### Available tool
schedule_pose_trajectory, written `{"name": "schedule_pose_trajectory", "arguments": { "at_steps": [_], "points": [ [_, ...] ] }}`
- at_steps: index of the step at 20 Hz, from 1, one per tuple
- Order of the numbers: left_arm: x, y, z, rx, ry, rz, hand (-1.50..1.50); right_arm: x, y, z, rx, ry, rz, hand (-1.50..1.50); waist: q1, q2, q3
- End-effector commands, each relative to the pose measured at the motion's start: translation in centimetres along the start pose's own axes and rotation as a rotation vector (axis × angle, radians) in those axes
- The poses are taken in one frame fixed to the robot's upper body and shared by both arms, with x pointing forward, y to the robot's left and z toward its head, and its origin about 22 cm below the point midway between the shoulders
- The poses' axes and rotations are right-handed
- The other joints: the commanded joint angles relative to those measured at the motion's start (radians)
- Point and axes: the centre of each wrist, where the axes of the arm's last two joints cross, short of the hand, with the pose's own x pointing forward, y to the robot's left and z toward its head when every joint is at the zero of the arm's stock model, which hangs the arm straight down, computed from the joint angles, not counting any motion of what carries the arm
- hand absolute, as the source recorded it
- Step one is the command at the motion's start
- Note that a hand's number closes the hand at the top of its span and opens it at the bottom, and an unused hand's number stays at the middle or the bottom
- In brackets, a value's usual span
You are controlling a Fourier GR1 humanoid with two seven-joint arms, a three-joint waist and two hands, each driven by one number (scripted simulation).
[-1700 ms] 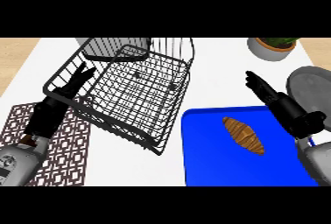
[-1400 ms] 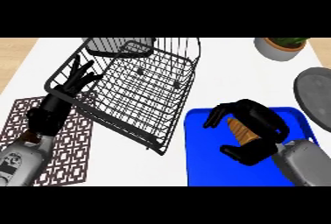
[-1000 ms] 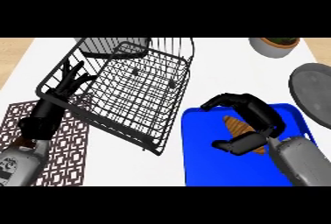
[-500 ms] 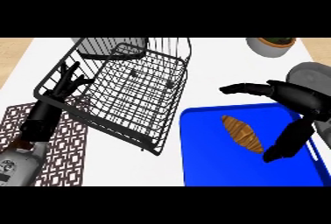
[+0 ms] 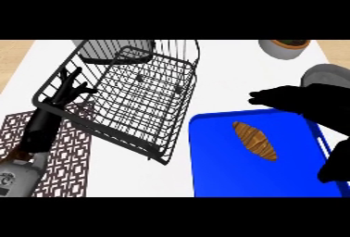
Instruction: Pick the croissant from the tray and place it in the tiered basket
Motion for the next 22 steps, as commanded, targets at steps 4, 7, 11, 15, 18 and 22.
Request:
{"name": "schedule_pose_trajectory", "arguments": {
  "at_steps": [4, 7, 11, 15, 18, 22],
  "points": [
    [-0.2, -2.6, 2.7, -0.061, -0.009, -0.009, 0.0, 4.6, 4.7, -1.6, -0.004, 0.083, 0.042, -1.5, 0.014, 0.003, -0.001],
    [-0.4, -1.9, 2.6, -0.053, -0.005, 0.004, 0.0, 4.6, 6.6, -1.2, 0.011, 0.127, 0.056, -1.5, 0.013, 0.004, 0.0],
    [-0.2, -2.3, 1.4, -0.055, -0.015, -0.01, 0.0, 6.8, 9.4, -1.8, 0.012, 0.177, 0.142, -1.5, 0.01, 0.004, 0.0],
    [0.0, -2.4, 2.3, -0.058, -0.013, -0.022, 0.0, 5.8, 10.0, -2.5, 0.003, 0.292, 0.205, -1.5, 0.024, 0.002, 0.0],
    [-1.0, -1.2, 2.0, -0.041, -0.011, -0.017, 0.0, 5.8, 11.1, -2.4, 0.017, 0.335, 0.229, -1.5, 0.015, 0.003, -0.001],
    [-1.0, -3.1, 1.8, -0.048, -0.031, -0.016, 0.0, 5.0, 11.8, -3.5, 0.035, 0.365, 0.248, -1.5, 0.02, 0.007, -0.001]
  ]
}}
